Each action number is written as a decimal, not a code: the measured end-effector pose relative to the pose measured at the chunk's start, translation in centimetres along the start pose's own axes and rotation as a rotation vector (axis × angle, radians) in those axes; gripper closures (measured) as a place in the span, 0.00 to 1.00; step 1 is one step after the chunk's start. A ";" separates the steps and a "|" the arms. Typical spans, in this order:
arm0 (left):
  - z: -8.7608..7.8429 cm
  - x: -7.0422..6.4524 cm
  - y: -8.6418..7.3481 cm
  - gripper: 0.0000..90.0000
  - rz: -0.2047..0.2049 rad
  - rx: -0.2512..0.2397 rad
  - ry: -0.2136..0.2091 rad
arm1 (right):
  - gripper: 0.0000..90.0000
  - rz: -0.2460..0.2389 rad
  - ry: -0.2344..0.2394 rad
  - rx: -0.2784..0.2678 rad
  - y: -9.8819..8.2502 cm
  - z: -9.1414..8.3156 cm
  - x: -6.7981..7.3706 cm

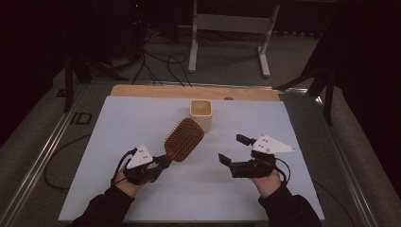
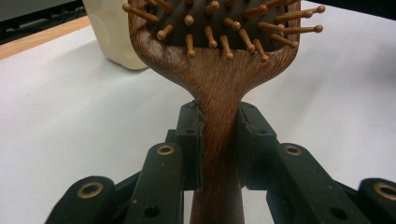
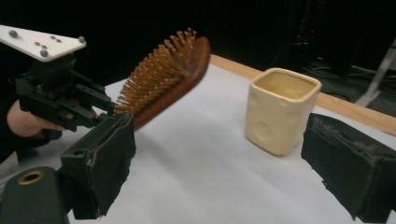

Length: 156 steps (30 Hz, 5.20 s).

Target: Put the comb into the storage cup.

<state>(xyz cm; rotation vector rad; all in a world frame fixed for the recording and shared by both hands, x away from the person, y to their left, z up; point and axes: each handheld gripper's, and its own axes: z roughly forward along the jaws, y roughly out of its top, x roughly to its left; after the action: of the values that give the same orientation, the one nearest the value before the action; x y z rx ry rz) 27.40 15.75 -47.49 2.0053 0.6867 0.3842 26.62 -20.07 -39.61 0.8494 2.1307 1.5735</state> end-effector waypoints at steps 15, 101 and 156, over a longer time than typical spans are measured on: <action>0.0 -0.1 0.0 0.82 -0.003 -0.001 -0.004 | 0.11 0.011 0.065 -0.006 1.3 3.4 0.9; 0.7 -0.1 -0.3 0.82 -0.011 -0.032 -0.058 | 0.57 0.545 0.230 0.095 2.0 11.3 1.3; -1.2 0.6 -1.1 0.00 -0.037 0.039 -0.100 | 0.57 0.407 0.142 0.019 6.3 7.2 -0.8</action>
<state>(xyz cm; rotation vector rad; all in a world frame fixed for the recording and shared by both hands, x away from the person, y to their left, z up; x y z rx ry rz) 26.97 17.37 -47.84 2.0308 0.6716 0.2487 33.14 -14.06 -36.01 1.2768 2.1693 1.8573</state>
